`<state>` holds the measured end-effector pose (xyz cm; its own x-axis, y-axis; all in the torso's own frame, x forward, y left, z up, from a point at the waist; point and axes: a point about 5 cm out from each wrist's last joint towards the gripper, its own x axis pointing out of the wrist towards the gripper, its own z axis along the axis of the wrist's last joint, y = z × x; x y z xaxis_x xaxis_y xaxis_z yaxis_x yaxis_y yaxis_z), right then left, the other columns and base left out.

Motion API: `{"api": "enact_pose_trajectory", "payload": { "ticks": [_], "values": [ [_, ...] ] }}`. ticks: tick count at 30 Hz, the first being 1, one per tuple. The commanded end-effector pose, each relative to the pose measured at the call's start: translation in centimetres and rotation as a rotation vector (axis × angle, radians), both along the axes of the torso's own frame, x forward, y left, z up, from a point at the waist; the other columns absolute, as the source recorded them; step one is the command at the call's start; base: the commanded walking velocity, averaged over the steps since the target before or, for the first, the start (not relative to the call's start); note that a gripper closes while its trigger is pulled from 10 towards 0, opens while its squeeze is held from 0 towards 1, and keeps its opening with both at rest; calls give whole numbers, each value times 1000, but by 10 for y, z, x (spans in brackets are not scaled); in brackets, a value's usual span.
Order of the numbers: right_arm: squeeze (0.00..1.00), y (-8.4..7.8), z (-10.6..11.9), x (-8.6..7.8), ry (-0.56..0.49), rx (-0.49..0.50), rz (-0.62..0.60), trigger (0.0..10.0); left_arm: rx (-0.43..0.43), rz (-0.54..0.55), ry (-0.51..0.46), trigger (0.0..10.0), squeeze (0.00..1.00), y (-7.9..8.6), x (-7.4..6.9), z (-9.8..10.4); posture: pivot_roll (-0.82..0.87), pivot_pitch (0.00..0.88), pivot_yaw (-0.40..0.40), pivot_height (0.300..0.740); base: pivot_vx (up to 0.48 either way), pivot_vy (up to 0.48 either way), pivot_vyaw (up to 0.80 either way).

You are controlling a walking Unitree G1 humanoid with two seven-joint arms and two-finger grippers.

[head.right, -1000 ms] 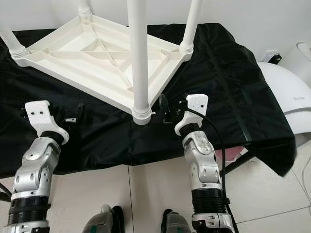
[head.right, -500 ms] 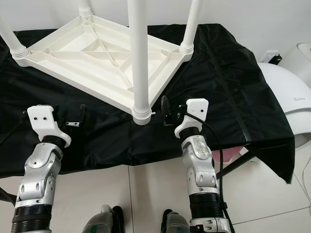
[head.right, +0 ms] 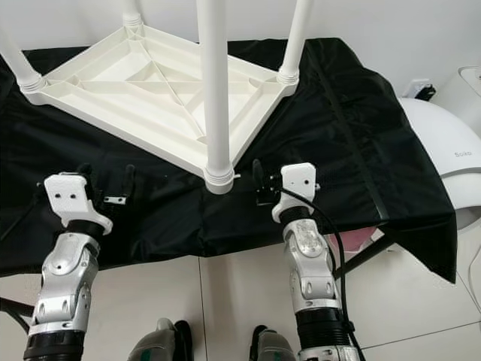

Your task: Building children table

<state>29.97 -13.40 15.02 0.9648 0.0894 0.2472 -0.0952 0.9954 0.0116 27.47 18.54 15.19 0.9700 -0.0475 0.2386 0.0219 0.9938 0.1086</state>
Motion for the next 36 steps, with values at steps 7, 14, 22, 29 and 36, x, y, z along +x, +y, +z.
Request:
{"api": "enact_pose_trajectory", "payload": {
  "ticks": [7,14,22,29,36],
  "values": [
    [0,10,-10,-2,28,-10,13,10000,-27,166,-20,10000,0,7,0,-3,-55,131,7,740,0,0,0],
    [0,14,-12,-5,10,-44,44,10000,-57,117,-26,10000,0,-3,-4,-6,-59,134,-3,740,0,0,0],
    [0,17,-7,-5,-18,-21,59,10000,-59,58,-32,10000,0,-14,-4,-5,-67,134,-13,740,0,0,0],
    [0,15,-3,-2,-33,-14,61,10000,-75,91,-39,10000,0,-10,-4,1,-51,128,-20,740,0,0,0],
    [0,11,-2,1,-38,-17,60,10000,-100,92,-61,10000,0,-6,-3,8,-38,126,-23,740,0,0,0]
  ]
}}
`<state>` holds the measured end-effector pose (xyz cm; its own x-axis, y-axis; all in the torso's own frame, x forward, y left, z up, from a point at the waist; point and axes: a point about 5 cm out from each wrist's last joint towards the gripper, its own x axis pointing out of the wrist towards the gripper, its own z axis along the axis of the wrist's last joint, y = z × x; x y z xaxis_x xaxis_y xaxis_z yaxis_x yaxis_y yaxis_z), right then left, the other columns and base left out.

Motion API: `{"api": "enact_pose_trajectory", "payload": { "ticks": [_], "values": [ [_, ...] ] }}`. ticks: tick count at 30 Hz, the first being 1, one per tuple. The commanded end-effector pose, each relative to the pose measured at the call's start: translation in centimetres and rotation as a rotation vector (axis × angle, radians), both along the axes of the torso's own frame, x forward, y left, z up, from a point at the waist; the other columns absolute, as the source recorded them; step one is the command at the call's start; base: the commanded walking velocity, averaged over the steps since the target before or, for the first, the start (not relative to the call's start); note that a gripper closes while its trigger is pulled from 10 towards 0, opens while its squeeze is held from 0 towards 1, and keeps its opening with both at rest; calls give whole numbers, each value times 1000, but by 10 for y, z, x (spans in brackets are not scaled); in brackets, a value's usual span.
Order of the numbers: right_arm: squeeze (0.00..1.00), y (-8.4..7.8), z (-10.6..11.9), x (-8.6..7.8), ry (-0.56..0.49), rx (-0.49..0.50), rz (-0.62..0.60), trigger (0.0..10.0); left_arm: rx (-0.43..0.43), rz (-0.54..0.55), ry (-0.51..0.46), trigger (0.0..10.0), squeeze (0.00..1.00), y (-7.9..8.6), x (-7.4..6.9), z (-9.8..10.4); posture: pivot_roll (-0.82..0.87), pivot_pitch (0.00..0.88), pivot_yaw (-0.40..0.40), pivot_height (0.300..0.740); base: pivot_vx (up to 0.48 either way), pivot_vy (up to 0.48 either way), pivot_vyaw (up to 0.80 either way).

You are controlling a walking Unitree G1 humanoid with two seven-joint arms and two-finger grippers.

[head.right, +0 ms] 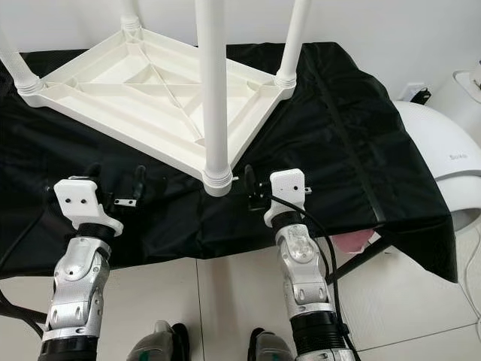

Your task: Building children table

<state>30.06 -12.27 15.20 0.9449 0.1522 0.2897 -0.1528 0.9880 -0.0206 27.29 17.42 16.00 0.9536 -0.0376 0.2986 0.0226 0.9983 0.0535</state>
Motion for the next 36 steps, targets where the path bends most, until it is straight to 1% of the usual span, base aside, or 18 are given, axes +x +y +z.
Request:
{"api": "enact_pose_trajectory", "payload": {
  "ticks": [1,9,14,20,36],
  "values": [
    [0,-1,-4,1,11,3,6,10000,-40,94,0,10000,0,6,-1,0,-36,128,-25,740,0,0,0],
    [0,-3,-3,1,8,1,5,10000,-35,94,5,10000,0,7,0,0,-39,130,-24,740,0,0,0],
    [0,-10,0,4,-1,-12,-4,10000,-30,84,6,10000,0,8,4,3,-43,139,-20,740,0,0,0],
    [0,-13,0,4,-1,-18,-16,10000,-33,90,3,10000,0,12,4,5,-43,141,-18,740,0,0,0],
    [0,-15,-1,3,2,-14,-22,10000,-31,78,7,10000,0,13,5,6,-43,145,-15,740,0,0,0]
  ]
}}
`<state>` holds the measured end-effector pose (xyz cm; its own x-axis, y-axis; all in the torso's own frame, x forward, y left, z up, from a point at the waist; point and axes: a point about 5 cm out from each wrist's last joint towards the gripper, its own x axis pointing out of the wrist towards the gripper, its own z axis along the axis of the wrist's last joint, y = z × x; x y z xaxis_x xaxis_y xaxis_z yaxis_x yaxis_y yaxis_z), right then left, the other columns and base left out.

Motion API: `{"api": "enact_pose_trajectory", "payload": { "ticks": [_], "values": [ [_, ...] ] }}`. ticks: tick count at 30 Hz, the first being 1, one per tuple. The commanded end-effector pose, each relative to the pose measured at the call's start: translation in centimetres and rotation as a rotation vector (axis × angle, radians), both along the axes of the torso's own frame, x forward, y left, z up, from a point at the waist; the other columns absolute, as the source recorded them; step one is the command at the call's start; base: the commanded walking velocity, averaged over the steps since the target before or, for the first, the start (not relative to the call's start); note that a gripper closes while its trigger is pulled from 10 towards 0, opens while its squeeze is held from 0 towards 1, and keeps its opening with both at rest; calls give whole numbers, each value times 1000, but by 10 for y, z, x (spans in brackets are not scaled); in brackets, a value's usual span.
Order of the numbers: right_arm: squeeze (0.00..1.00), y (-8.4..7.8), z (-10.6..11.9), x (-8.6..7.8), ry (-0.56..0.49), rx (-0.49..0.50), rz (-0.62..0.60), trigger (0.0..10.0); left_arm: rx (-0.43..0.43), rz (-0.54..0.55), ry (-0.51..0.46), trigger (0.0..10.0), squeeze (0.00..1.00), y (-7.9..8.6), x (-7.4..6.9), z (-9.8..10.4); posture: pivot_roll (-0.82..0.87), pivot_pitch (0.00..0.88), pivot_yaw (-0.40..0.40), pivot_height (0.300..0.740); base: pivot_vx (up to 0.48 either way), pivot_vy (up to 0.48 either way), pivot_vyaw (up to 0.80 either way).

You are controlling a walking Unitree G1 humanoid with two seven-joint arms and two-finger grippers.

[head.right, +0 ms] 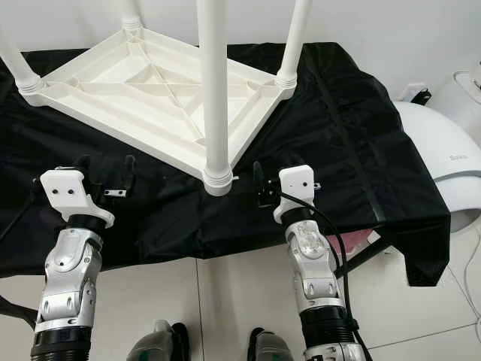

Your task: Building children table

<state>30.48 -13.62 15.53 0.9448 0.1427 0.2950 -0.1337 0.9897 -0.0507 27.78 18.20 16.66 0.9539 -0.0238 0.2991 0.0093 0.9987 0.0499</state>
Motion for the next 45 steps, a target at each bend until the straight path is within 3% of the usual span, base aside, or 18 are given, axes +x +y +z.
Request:
{"api": "enact_pose_trajectory", "payload": {
  "ticks": [1,21,45],
  "values": [
    [0,-1,-4,-1,11,14,-3,10000,-27,65,8,10000,0,5,0,-1,-43,145,-15,740,0,0,0],
    [0,-5,-4,-4,10,-9,8,10000,3,4,8,10000,0,-1,-3,0,-48,150,-19,740,0,0,0],
    [0,-6,-1,0,-3,-9,15,10000,-10,7,1,10000,0,-2,-4,-1,-49,116,-28,740,0,0,0]
  ]
}}
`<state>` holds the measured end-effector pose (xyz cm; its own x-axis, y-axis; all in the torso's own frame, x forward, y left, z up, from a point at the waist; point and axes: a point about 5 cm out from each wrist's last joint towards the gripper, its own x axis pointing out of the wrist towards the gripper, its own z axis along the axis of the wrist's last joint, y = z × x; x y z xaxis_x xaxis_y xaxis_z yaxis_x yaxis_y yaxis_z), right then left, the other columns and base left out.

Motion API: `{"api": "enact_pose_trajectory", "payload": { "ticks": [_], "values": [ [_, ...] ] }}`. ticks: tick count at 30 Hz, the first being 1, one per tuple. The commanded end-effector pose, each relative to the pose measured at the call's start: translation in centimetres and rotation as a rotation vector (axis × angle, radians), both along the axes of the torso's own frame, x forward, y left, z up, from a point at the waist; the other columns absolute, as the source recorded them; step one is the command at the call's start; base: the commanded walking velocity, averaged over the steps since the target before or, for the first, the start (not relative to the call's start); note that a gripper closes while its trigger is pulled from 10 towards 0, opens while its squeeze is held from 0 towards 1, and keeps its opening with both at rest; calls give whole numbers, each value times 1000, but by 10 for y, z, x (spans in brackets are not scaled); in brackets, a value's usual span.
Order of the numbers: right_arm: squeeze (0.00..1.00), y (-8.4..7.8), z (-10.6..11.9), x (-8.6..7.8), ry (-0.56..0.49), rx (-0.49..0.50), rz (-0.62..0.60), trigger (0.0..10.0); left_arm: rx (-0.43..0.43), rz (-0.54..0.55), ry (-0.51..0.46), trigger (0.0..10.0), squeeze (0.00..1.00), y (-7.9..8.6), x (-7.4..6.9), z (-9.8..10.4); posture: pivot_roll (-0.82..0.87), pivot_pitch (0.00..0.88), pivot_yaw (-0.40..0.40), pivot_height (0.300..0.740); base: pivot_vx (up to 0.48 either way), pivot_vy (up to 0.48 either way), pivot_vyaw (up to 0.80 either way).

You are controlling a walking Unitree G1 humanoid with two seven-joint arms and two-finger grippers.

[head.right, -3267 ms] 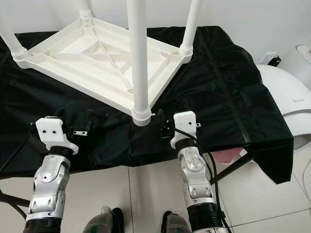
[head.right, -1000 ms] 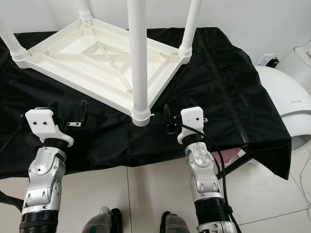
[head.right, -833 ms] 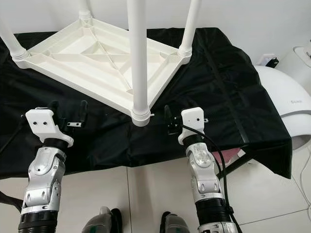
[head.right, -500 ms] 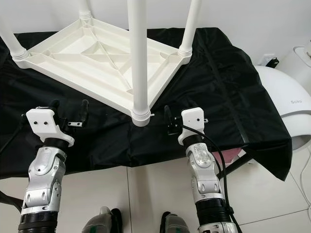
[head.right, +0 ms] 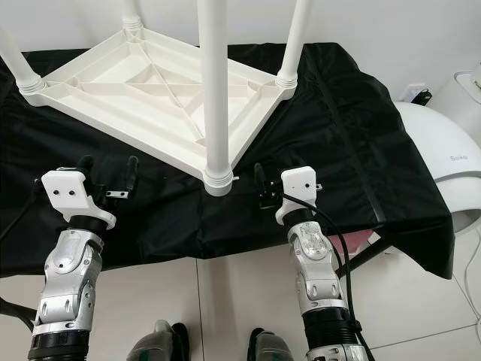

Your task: Building children table

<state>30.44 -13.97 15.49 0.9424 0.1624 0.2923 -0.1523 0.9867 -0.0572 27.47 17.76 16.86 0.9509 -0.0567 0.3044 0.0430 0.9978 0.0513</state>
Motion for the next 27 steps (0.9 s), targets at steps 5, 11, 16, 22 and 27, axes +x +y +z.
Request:
{"api": "enact_pose_trajectory", "payload": {
  "ticks": [5,11,16,22,27],
  "values": [
    [0,-1,7,10,-32,5,-8,10000,-19,49,-19,10000,0,2,7,3,-47,78,-26,740,0,0,0],
    [0,0,10,14,-44,12,-11,10000,-12,55,-31,10000,0,5,11,6,-44,56,-20,740,0,0,0],
    [0,3,10,15,-47,15,-7,10000,-10,66,-37,10000,0,7,12,7,-41,50,-18,740,0,0,0],
    [0,3,9,16,-49,14,-2,10000,-12,56,-37,10000,0,5,9,5,-41,51,-18,740,0,0,0],
    [0,1,6,13,-44,6,1,10000,2,46,-15,10000,0,3,2,0,-42,56,-17,740,0,0,0]
  ]
}}
